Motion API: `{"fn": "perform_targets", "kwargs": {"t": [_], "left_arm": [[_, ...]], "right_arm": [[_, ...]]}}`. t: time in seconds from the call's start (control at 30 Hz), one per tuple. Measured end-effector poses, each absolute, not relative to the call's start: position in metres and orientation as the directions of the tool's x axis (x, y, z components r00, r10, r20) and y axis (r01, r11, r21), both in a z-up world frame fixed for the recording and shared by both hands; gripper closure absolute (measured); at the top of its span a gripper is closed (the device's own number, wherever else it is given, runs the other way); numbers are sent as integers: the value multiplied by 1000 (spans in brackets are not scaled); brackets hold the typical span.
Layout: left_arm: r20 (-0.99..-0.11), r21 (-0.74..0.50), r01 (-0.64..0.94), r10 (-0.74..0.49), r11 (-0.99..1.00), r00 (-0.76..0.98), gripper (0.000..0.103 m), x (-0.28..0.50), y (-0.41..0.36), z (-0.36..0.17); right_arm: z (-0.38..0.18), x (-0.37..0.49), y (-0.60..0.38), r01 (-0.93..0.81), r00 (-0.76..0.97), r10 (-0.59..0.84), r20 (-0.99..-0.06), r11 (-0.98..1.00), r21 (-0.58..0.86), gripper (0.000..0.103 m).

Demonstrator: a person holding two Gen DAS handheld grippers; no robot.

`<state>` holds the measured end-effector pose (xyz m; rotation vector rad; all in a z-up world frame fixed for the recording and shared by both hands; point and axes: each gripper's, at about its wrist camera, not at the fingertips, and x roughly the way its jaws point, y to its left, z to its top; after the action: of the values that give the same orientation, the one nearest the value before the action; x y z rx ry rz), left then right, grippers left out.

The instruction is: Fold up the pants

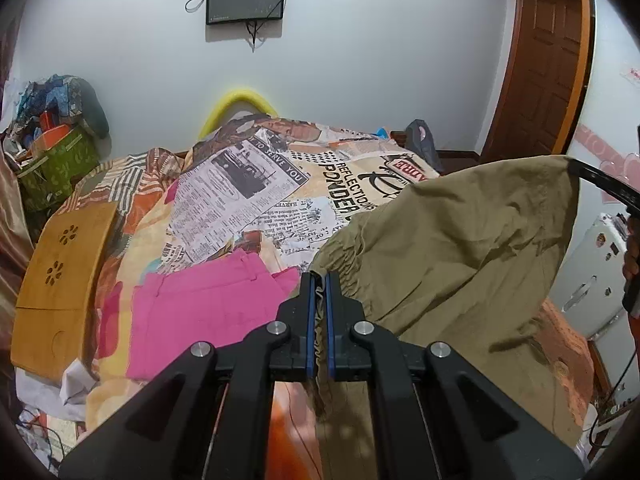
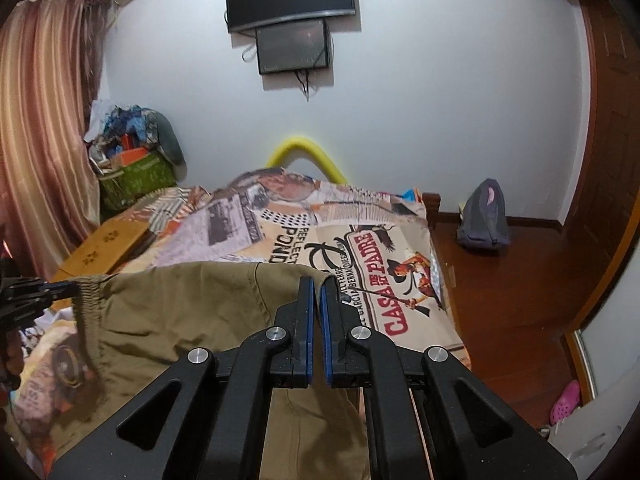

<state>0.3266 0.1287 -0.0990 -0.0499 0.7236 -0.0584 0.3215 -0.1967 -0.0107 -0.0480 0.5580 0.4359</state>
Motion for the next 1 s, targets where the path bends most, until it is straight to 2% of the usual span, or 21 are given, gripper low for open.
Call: {"fn": "perform_targets", "kwargs": {"t": [0.4, 0.73, 1.0], "left_arm": [[-643, -46, 75, -87, 996, 761, 100, 233, 115, -76], [-629, 25, 104, -65, 994, 775, 103, 158, 103, -86], [-658, -9, 112, -91, 994, 748, 103, 120, 103, -113]], "right_arm": [[-3, 220, -214, -398, 754, 385, -532, 912, 95, 100], [-29, 158, -233, -367, 724, 370, -582, 921, 129, 100], [-68, 117, -231, -381, 665, 388, -638, 911, 157, 100]]}}
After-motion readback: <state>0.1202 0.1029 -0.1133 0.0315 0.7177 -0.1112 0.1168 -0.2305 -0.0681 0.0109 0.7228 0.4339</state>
